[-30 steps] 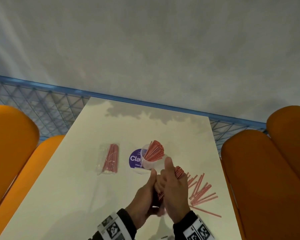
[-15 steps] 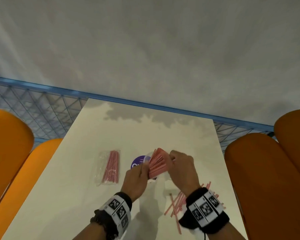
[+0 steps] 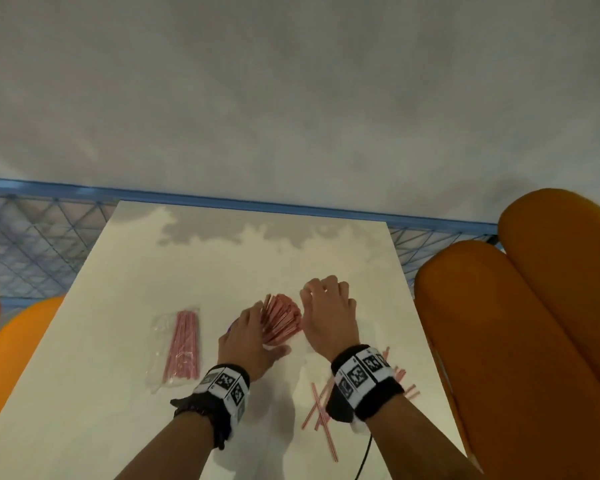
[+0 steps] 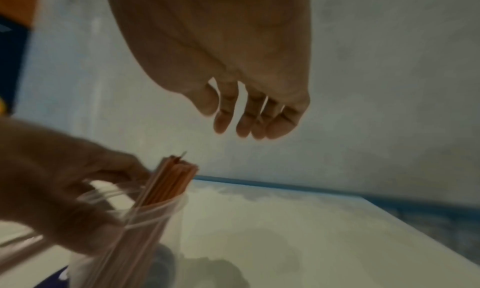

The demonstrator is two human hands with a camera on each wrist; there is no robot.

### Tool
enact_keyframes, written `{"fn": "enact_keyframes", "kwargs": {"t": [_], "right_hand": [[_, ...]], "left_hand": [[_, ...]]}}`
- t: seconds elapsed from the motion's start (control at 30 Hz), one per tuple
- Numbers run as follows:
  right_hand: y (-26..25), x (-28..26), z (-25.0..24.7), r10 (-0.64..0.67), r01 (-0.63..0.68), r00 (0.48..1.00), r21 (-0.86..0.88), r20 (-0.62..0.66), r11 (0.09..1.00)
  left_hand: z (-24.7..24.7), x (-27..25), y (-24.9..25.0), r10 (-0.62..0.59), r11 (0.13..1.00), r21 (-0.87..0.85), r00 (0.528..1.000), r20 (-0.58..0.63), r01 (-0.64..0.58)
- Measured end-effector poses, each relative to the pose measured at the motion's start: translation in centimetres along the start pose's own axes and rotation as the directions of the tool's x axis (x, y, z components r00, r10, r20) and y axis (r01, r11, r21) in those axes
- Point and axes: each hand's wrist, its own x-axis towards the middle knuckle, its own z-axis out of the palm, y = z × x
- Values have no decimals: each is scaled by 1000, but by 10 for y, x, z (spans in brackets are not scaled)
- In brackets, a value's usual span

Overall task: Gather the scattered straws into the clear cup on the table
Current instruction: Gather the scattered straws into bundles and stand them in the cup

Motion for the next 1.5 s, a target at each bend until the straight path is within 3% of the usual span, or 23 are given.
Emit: {"fn": "enact_keyframes", "kwargs": {"t": [0.07, 0.1, 0.2, 0.27, 0.33, 0.37, 0.43, 0.53, 0.6, 0.67, 0.8, 0.9, 0.93, 0.97, 1.1, 1.13, 1.2, 1.27, 1.37, 1.43, 1.5], "right_hand": [[44, -12, -5, 179, -190, 973, 66, 145, 980], [70, -21, -7, 300, -322, 926, 67, 230, 944], [155, -59, 3, 671, -696, 674, -38, 308, 717], [197, -87, 17, 744, -774, 584, -54, 325, 631], [226, -107, 43, 750, -789, 550, -64, 368, 611], [227, -112, 53, 772, -810, 508, -94, 382, 579], [206, -110, 54, 824, -879, 437, -24, 359, 477], [165, -88, 49, 773, -832, 524, 20, 357, 555], [147, -77, 55, 669, -712, 657, -6, 348, 703], [137, -74, 63, 585, -632, 729, 20, 355, 775], [147, -85, 42, 586, -678, 715, 177, 381, 713], [170, -121, 25, 582, -651, 648, -38, 491, 758], [174, -135, 24, 546, -602, 651, -80, 527, 794], [178, -150, 27, 502, -546, 676, -90, 539, 833], [180, -183, 40, 245, -303, 882, 87, 402, 949], [183, -189, 44, 169, -228, 901, 107, 399, 968], [188, -201, 52, 34, -80, 889, 84, 457, 993], [194, -212, 51, 64, -115, 856, 67, 513, 991], [214, -207, 45, 289, -334, 884, 62, 367, 941], [220, -183, 41, 458, -500, 850, 128, 259, 856], [212, -150, 42, 522, -566, 816, 162, 248, 808]], "left_hand": [[-2, 1, 1, -1, 1000, -23, 1000, 4, 1], [-3, 1, 1, -5, 1000, -30, 1000, 14, 6], [-9, -12, 3, -54, 994, -93, 998, -12, 53], [-10, -32, -1, -78, 988, -142, 984, -160, 56], [-2, -56, -7, -51, 991, -135, 961, -272, 15], [6, -68, -9, -60, 993, -117, 969, -239, 33], [25, -85, -6, -137, 990, -47, 990, -33, 136], [62, -91, 4, -208, 978, 6, 965, 161, 209], [83, -88, 15, -241, 970, 3, 951, 196, 245], [97, -85, 26, -262, 964, 16, 946, 192, 264], [108, -79, 39, -288, 958, 42, 944, 160, 285], [111, -72, 45, -297, 955, 53, 941, 161, 293], [112, -70, 48, -286, 958, 64, 944, 165, 279], [112, -69, 52, -269, 963, 82, 948, 170, 258], [116, -62, 62, -209, 974, 126, 962, 175, 189], [118, -61, 62, -205, 975, 126, 963, 173, 185], [119, -56, 58, -204, 974, 130, 966, 156, 185], [118, -52, 54, -201, 973, 145, 970, 135, 181], [114, -43, 51, -190, 974, 147, 976, 106, 173], [113, -39, 55, -168, 979, 132, 982, 91, 155], [116, -37, 65, -161, 982, 112, 983, 84, 152]]}}
